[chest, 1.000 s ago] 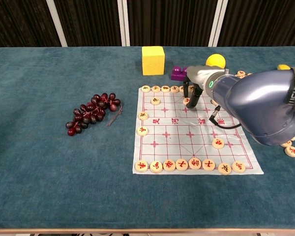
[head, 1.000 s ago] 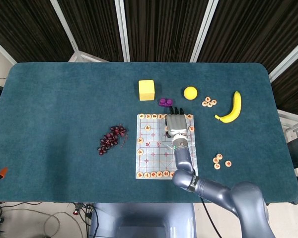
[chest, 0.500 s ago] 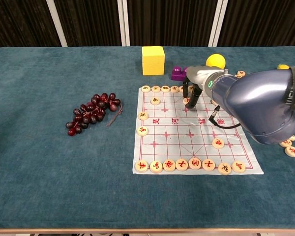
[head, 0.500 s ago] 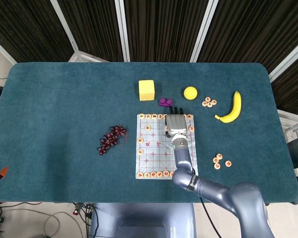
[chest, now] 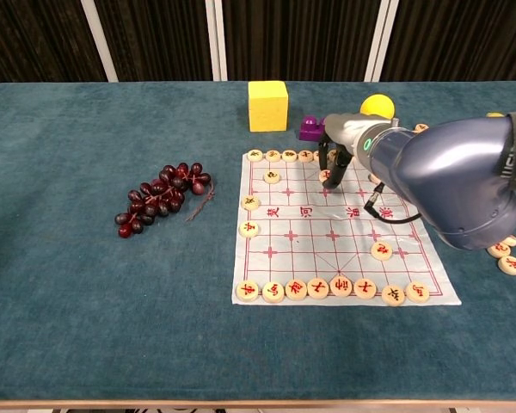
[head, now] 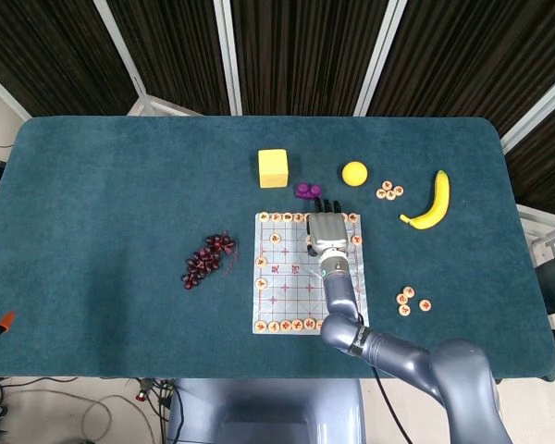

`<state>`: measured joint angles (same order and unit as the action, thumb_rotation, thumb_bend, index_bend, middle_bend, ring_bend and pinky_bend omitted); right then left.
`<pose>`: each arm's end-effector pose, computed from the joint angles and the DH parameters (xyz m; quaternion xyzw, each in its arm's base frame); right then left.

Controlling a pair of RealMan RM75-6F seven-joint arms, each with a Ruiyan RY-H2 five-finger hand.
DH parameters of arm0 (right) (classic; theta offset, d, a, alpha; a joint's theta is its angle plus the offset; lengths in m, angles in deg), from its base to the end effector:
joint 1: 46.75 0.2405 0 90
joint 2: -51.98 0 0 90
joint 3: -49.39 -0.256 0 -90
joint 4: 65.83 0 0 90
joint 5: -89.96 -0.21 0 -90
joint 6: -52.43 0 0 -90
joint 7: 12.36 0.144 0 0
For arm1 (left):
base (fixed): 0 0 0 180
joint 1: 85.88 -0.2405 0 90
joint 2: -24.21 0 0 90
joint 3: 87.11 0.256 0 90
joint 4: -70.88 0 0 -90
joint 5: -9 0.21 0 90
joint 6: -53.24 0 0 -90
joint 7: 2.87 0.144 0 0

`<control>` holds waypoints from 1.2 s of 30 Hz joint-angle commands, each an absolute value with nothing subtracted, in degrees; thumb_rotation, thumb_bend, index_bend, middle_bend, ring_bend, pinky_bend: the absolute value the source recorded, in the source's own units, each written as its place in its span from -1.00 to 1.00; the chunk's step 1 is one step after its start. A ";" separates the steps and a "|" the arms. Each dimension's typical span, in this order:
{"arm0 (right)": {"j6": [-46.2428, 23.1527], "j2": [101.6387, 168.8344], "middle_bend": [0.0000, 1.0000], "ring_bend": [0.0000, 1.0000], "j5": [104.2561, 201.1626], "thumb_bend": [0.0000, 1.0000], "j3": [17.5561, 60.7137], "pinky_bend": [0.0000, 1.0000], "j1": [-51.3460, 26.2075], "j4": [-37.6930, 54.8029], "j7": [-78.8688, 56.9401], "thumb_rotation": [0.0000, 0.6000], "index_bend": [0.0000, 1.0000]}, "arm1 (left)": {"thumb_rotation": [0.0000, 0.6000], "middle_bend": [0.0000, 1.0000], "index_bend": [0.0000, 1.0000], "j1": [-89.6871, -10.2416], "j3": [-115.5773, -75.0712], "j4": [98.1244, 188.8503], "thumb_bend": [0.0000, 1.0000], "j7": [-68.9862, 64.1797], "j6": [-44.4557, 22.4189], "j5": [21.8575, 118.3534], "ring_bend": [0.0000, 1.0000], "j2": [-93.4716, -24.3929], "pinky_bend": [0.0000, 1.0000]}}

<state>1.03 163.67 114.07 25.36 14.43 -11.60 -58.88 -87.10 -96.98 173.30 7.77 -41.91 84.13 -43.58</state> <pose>-0.1019 -0.4270 -0.0878 0.6680 -0.4534 0.2538 0.5327 -0.3003 0.1646 0.1741 -0.4464 -0.3983 -0.4011 0.6937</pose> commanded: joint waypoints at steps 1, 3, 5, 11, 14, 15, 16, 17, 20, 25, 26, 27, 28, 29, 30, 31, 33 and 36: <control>0.89 163.39 -1.00 -1.00 113.89 -0.25 25.02 -0.95 14.42 -11.26 -58.75 1.00 0.05 | 1.00 -1.00 -0.95 -87.07 -96.99 173.29 -0.95 7.78 -41.85 84.09 -1.00 -43.58 -0.92; 0.92 162.90 -1.00 -1.00 113.64 -0.25 24.82 -0.95 14.39 -10.69 -58.86 1.00 0.05 | 1.00 -1.00 -0.95 -87.07 -96.99 173.28 -0.95 7.81 -41.90 84.13 -1.00 -43.59 -0.92; 0.71 162.34 -1.00 -1.00 113.47 -0.25 24.81 -0.95 14.33 -10.05 -59.19 1.00 0.05 | 1.00 -1.00 -0.95 -87.08 -97.06 173.26 -0.95 7.80 -41.98 84.07 -1.00 -43.61 -0.92; -0.31 160.12 -1.00 -1.00 112.90 -0.25 25.17 -0.95 13.84 -7.33 -60.44 1.00 0.05 | 1.00 -1.00 -0.95 -87.14 -97.20 173.34 -0.95 7.74 -42.15 83.90 -1.00 -43.54 -0.92; -0.62 158.75 -1.00 -1.00 112.09 -0.25 25.51 -0.95 13.49 -5.68 -61.35 1.00 0.05 | 1.00 -1.00 -0.95 -87.22 -97.20 173.40 -0.95 7.73 -42.33 83.96 -1.00 -43.51 -0.92; -0.67 158.36 -1.00 -1.00 111.85 -0.25 25.66 -0.95 13.40 -5.23 -61.63 1.00 0.05 | 1.00 -1.00 -0.95 -87.22 -97.19 173.43 -0.95 7.75 -42.33 83.97 -1.00 -43.51 -0.92; -0.66 157.99 -1.00 -1.00 111.56 -0.25 25.81 -0.95 13.29 -4.77 -61.87 1.00 0.05 | 1.00 -1.00 -0.95 -87.22 -97.17 173.44 -0.95 7.78 -42.33 83.99 -1.00 -43.51 -0.92; -0.61 157.63 -1.00 -1.00 111.21 -0.25 25.95 -0.95 13.20 -4.32 -62.13 1.00 0.05 | 1.00 -1.00 -0.95 -87.21 -97.15 173.45 -0.95 7.81 -42.31 84.01 -1.00 -43.51 -0.92; -0.57 156.63 -1.00 -1.00 110.15 -0.25 26.42 -0.95 13.00 -3.31 -62.94 1.00 0.05 | 1.00 -1.00 -0.95 -87.18 -97.10 173.48 -0.95 7.88 -42.29 84.09 -1.00 -43.58 -0.92; -0.51 155.87 -1.00 -1.00 109.28 -0.25 27.09 -0.95 12.89 -2.81 -63.53 1.00 0.05 | 1.00 -1.00 -0.95 -87.17 -97.13 173.49 -0.95 7.99 -42.33 84.03 -1.00 -43.64 -0.92; -0.51 155.80 -1.00 -1.00 109.15 -0.25 27.24 -0.95 12.88 -2.78 -63.56 1.00 0.05 | 1.00 -1.00 -0.95 -87.17 -97.13 173.48 -0.95 8.01 -42.35 84.05 -1.00 -43.64 -0.92; -0.48 155.77 -1.00 -1.00 109.03 -0.25 27.37 -0.95 12.88 -2.79 -63.57 1.00 0.05 | 1.00 -1.00 -0.95 -87.17 -97.12 173.47 -0.95 8.05 -42.36 84.06 -1.00 -43.64 -0.92; -0.45 155.76 -1.00 -1.00 108.93 -0.25 27.51 -0.95 12.89 -2.83 -63.58 1.00 0.05 | 1.00 -1.00 -0.95 -87.15 -97.12 173.48 -0.95 8.10 -42.34 84.06 -1.00 -43.65 -0.92; -0.41 155.78 -1.00 -1.00 108.83 -0.25 27.69 -0.95 12.89 -2.97 -63.60 1.00 0.05 | 1.00 -1.00 -0.95 -87.15 -97.11 173.49 -0.95 8.12 -42.32 84.04 -1.00 -43.66 -0.92; -0.36 155.83 -1.00 -1.00 108.75 -0.25 27.81 -0.95 12.91 -3.14 -63.57 1.00 0.05 | 1.00 -1.00 -0.95 -87.14 -97.10 173.49 -0.95 8.14 -42.27 84.01 -1.00 -43.66 -0.92; -0.32 155.87 -1.00 -1.00 108.67 -0.25 27.88 -0.95 12.93 -3.29 -63.50 1.00 0.05 | 1.00 -1.00 -0.95 -87.13 -97.09 173.50 -0.95 8.15 -42.23 83.99 -1.00 -43.65 -0.92; -0.22 155.97 -1.00 -1.00 108.57 -0.25 27.99 -0.95 12.98 -3.63 -63.33 1.00 0.05 | 1.00 -1.00 -0.95 -87.11 -97.10 173.50 -0.95 8.14 -42.24 84.02 -1.00 -43.65 -0.92; -0.11 156.14 -1.00 -1.00 108.46 -0.25 28.16 -0.95 13.09 -4.16 -63.16 1.00 0.05 | 1.00 -1.00 -0.95 -87.09 -97.13 173.45 -0.95 8.18 -42.21 83.95 -1.00 -43.71 -0.92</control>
<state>-0.14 156.10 108.49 28.13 13.06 -4.11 -63.20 -87.08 -97.13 173.45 8.18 -42.20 83.95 -43.71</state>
